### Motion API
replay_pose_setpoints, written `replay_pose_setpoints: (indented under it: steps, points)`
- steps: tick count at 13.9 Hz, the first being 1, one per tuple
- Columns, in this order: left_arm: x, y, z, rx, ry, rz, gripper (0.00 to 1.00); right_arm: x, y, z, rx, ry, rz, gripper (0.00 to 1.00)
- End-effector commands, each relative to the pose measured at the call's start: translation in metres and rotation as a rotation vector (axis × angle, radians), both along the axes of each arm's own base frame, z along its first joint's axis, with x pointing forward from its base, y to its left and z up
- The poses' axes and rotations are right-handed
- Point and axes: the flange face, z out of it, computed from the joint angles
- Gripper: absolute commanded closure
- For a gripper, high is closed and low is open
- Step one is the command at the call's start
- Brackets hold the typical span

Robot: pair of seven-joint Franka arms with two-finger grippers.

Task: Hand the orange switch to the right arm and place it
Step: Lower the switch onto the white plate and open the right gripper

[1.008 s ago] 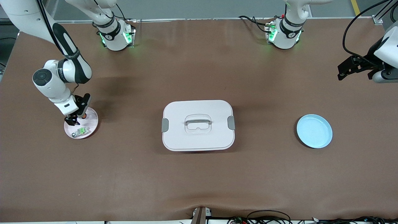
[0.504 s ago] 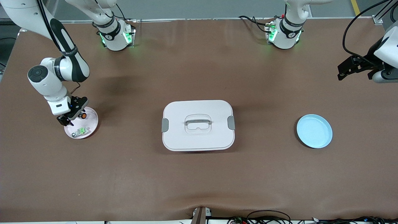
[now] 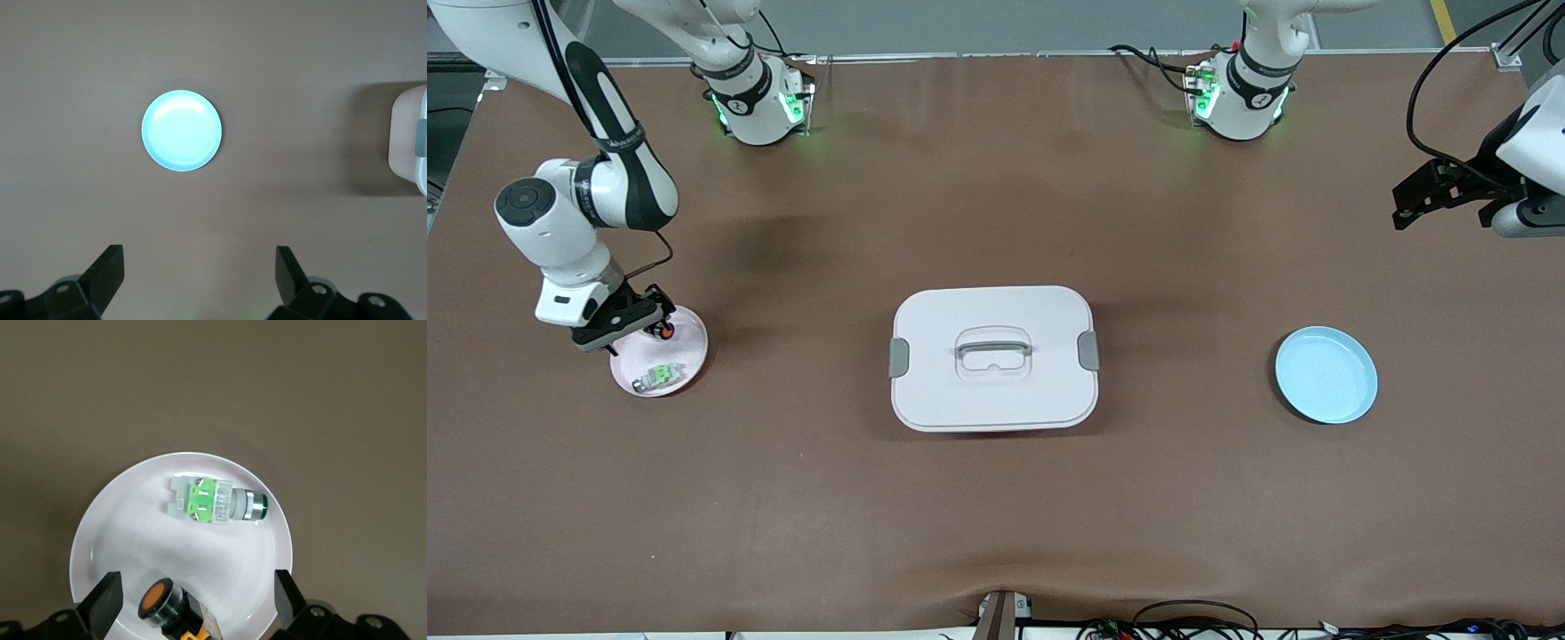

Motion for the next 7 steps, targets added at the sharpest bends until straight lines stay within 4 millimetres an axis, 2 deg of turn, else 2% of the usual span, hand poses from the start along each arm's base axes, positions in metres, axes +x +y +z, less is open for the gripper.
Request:
replay_pose_setpoints:
  steps: [1,4,7]
  points:
    - [-0.004,0.003,0.005,-0.015,-0.014,-0.016,0.00,0.001,0.000,0.017,0.035,-0.046,-0.162,0.00]
    - [-0.003,0.003,0.005,-0.015,-0.014,-0.016,0.00,0.007,-0.001,0.031,0.039,-0.070,-0.180,0.00]
    - [-0.004,0.003,0.007,-0.016,-0.017,-0.016,0.00,0.017,0.002,0.044,0.045,-0.012,-0.251,0.00]
